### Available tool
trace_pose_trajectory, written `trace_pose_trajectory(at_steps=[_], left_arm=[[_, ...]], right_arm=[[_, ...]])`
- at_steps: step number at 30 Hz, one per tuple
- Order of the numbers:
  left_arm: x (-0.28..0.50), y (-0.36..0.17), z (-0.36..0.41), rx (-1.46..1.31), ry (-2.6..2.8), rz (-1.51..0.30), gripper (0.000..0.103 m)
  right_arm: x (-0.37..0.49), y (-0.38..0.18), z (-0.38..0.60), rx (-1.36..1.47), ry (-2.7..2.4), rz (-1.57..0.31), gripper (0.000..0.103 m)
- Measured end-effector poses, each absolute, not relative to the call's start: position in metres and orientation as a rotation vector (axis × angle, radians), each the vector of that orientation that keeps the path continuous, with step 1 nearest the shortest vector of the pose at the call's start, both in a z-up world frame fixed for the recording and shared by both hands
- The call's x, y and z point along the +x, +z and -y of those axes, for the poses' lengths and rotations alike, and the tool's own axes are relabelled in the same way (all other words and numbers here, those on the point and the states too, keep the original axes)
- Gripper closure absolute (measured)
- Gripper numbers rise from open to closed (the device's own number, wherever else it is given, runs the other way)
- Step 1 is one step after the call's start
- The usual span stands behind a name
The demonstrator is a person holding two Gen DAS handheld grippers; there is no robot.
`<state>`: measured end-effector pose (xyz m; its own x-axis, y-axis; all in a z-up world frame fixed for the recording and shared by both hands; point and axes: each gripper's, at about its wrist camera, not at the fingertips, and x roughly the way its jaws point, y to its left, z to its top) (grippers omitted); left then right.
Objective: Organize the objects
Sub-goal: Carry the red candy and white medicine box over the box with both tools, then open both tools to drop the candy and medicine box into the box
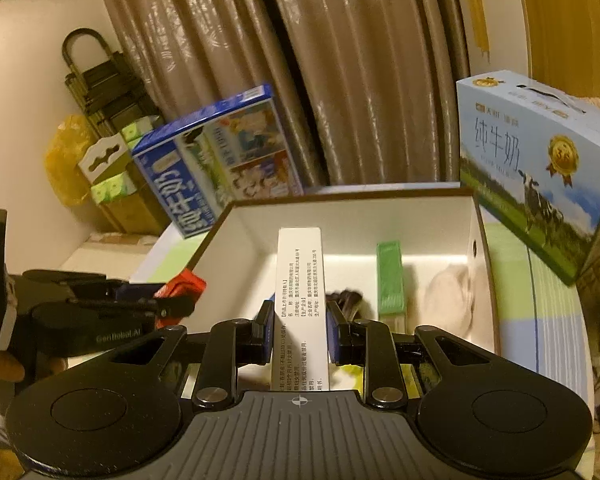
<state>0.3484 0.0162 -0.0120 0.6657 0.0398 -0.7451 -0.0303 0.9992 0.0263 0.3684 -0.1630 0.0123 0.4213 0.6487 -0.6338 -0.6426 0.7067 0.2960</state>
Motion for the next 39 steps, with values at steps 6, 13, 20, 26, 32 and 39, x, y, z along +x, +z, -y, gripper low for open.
trace_pose_trajectory(at_steps=[6, 13, 20, 26, 32, 39], left_arm=[[0.386, -0.027, -0.022, 0.024, 0.03, -0.883, 0.078], [0.41, -0.042, -0.032, 0.016, 0.037, -0.921, 0.078], [0.419, -0.052, -0.038, 0.017, 0.043, -0.944, 0.078], [0.422, -0.057, -0.042, 0.014, 0.048, -0.953, 0.078], [0.423, -0.058, -0.043, 0.011, 0.048, -0.956, 0.078], [0.428, -0.062, -0.041, 0.012, 0.046, -0.962, 0.078]], right_arm=[[0.409, -0.011, 0.142, 0.014, 0.774, -0.865, 0.08], [0.442, -0.041, 0.12, -0.031, 0.727, -0.919, 0.08], [0.468, -0.059, 0.103, -0.038, 0.688, -0.92, 0.08], [0.483, -0.059, 0.101, 0.05, 0.668, -0.881, 0.08], [0.478, -0.054, 0.114, 0.07, 0.674, -0.898, 0.08], [0.453, -0.056, 0.129, -0.001, 0.68, -0.964, 0.079]])
